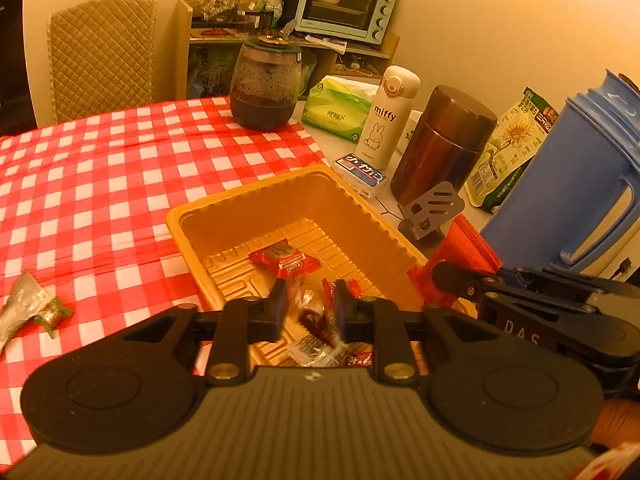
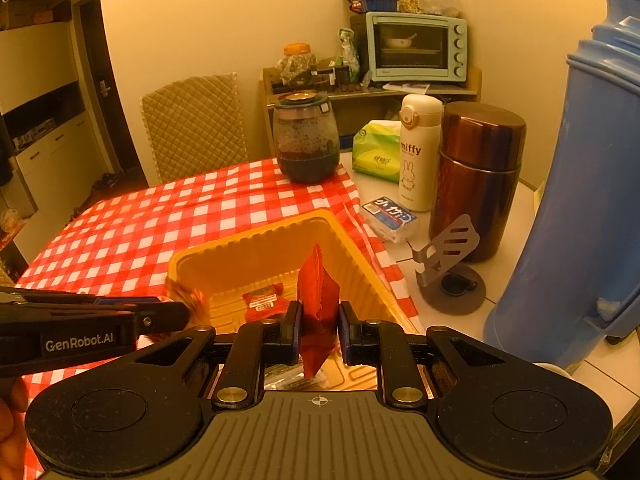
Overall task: Organize snacks
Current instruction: 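Open the left gripper over the tray while the right gripper releases the red candy, then move both grippers back toward the silver packet on the table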
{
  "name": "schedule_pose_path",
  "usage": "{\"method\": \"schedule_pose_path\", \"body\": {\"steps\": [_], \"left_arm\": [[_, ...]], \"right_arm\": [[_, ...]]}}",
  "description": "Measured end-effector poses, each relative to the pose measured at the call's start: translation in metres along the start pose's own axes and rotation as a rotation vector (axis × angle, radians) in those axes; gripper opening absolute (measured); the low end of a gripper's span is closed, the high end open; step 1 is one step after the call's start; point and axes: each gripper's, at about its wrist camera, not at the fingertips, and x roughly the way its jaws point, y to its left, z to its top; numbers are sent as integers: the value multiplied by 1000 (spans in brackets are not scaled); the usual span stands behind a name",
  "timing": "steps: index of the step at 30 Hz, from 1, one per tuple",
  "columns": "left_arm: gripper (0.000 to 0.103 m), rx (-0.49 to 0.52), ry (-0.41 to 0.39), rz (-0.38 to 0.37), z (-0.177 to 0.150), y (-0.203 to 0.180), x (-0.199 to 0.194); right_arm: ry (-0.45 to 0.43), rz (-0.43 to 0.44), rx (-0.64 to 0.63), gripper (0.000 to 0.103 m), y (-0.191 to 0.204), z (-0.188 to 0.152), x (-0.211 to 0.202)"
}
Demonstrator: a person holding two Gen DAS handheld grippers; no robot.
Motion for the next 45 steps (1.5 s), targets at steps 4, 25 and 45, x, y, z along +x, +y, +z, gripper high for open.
{"method": "schedule_pose_path", "body": {"steps": [4,25,45], "left_arm": [[31,-5,-10,9,0,6,-2],[35,-65,-33,93,-16,48,-36],[50,-71,-67,161,-45,67,-97]], "right_arm": [[4,0,1,19,0,-1,1],[-4,102,78,64,2,0,7],[17,60,76,64,30,-27,-49]]}}
